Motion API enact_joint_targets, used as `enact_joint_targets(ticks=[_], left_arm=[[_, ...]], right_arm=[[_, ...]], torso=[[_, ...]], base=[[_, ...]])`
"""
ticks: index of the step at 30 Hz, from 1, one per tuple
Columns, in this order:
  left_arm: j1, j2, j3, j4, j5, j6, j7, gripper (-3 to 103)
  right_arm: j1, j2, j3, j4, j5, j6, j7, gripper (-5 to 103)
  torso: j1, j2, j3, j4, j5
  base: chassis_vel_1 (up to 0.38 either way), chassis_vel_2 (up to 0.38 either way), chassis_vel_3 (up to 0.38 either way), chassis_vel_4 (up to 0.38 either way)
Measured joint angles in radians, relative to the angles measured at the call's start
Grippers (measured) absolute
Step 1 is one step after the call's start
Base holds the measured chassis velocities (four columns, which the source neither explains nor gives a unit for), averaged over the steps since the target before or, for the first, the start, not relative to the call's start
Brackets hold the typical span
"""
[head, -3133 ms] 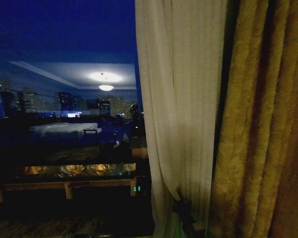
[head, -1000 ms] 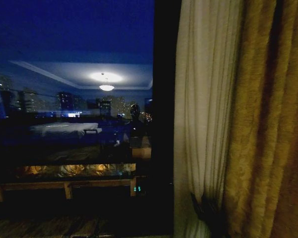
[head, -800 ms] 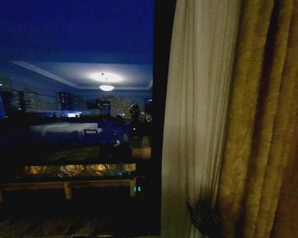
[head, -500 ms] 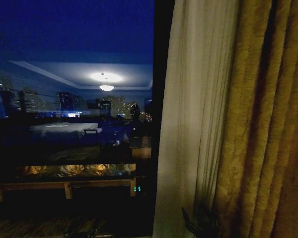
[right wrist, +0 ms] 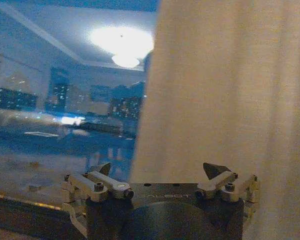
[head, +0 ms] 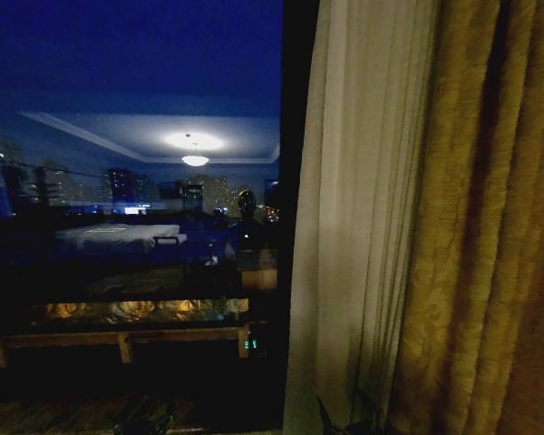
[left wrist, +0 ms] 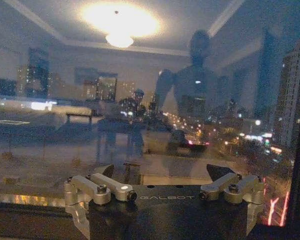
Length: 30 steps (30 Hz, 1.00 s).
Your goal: Open the curtains by pulling them apart, changing their state from closed to fully open.
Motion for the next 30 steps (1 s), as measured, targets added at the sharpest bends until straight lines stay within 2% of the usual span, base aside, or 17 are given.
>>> enact_joint_targets(ticks=[9,14,16,19,30], left_arm=[[0.002,0.010,-0.007,0.011,0.000,-0.007,0.004,100],[0.004,0.011,-0.005,0.010,0.002,-0.010,0.008,100],[0.006,0.008,-0.004,0.007,0.007,-0.012,0.020,100],[0.009,0.007,-0.003,0.005,0.009,-0.014,0.023,100],[0.019,-0.004,-0.006,-0.005,0.018,-0.016,0.024,100]], right_arm=[[-0.001,0.000,-0.030,0.000,-0.063,0.007,-0.005,100],[0.002,0.000,0.004,-0.015,-0.092,0.050,-0.050,100],[0.004,0.000,0.022,-0.030,-0.097,0.081,-0.066,100],[0.000,0.000,0.026,-0.032,-0.098,0.088,-0.069,100],[-0.016,0.000,0.021,-0.020,-0.130,0.106,-0.080,100]], torso=[[-0.001,0.000,0.000,0.0000,-0.0002],[-0.001,0.000,0.000,0.0002,-0.0001],[-0.001,0.000,0.000,-0.0005,-0.0001],[-0.001,0.000,0.000,0.0001,0.0000],[0.000,0.000,0.000,0.0000,-0.0002]], base=[[0.340,0.097,-0.348,-0.089],[0.383,0.253,-0.409,-0.244],[0.317,0.299,-0.369,-0.330],[0.307,0.339,-0.333,-0.366],[0.346,0.374,-0.354,-0.393]])
